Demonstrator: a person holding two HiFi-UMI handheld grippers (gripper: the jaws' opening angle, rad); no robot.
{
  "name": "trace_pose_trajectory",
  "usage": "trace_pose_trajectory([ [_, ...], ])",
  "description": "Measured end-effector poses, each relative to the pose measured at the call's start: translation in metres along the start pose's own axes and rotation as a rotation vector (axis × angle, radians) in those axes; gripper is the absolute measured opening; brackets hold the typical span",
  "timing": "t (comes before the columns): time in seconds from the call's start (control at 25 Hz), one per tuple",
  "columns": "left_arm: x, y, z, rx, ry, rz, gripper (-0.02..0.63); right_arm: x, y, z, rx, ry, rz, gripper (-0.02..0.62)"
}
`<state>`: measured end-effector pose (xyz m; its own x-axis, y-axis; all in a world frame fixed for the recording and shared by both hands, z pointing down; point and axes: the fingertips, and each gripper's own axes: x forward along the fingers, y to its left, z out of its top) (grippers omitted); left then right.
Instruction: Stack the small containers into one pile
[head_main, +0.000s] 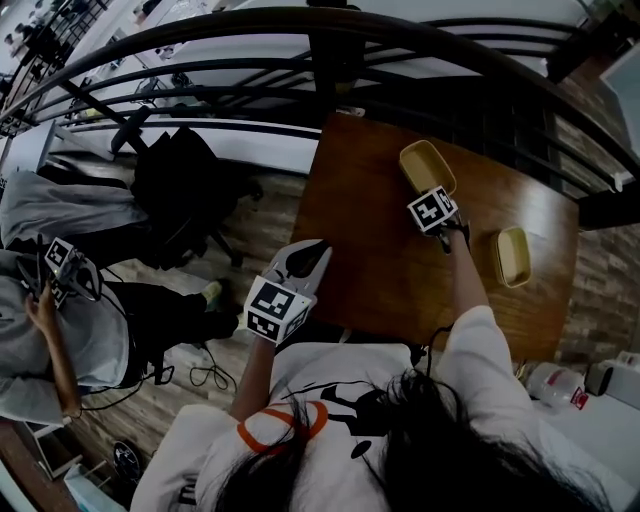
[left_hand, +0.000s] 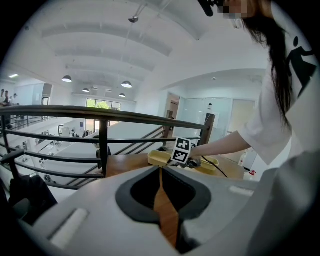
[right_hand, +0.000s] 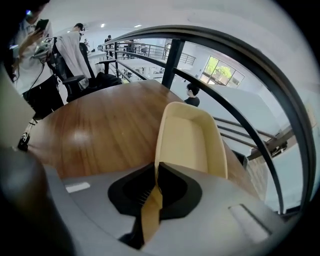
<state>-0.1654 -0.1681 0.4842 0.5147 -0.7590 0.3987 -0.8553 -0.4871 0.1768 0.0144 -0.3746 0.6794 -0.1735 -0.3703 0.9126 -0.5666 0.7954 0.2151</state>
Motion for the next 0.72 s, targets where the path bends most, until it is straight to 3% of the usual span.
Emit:
trace_pose_trajectory([
  [0.36,0.016,-0.011,0.016,0.022,-0.014,-0.076,0.009,-0.055,0.011,-0.004,0.0,-0.083,0.015,0.04],
  [0.72,0.056,-0.071,0.031,0.062,-0.021,-0.189,0.009,-0.128,0.001,-0.058,0.046,-0.137,-0.001,0.04],
])
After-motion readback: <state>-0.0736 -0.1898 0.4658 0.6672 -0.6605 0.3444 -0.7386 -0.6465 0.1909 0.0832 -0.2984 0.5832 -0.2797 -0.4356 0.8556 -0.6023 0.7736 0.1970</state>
